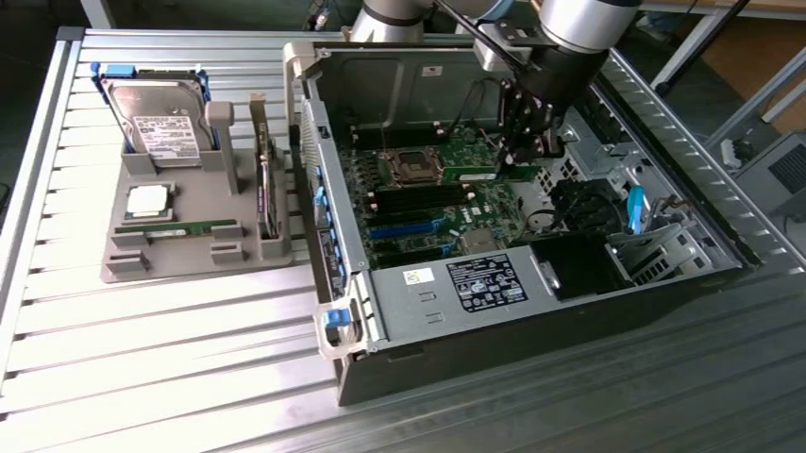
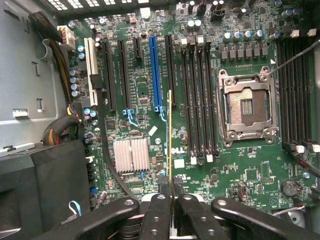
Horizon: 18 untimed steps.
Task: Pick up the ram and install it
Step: 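Insert the ram into the slot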
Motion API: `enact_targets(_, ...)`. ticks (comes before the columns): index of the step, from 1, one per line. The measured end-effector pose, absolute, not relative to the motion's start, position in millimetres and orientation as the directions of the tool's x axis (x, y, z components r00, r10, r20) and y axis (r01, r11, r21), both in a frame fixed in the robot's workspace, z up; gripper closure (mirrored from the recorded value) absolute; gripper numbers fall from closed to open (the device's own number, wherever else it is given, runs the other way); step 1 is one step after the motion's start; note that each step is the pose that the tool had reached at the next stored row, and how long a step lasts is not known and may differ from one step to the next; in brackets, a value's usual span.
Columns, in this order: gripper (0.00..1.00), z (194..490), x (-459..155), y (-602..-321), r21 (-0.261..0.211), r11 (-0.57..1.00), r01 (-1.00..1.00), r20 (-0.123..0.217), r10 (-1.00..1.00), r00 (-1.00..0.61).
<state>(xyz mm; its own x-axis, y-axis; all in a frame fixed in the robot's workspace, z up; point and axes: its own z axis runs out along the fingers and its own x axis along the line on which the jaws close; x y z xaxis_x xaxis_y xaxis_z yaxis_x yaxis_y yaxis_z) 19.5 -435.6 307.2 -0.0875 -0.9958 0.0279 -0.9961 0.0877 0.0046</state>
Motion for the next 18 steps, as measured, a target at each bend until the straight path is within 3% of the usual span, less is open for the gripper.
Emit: enact_targets(18,0.89,300.1,19.4,-435.7,0.005,0.088,-0.996,0.028,-0.996,-0.087)
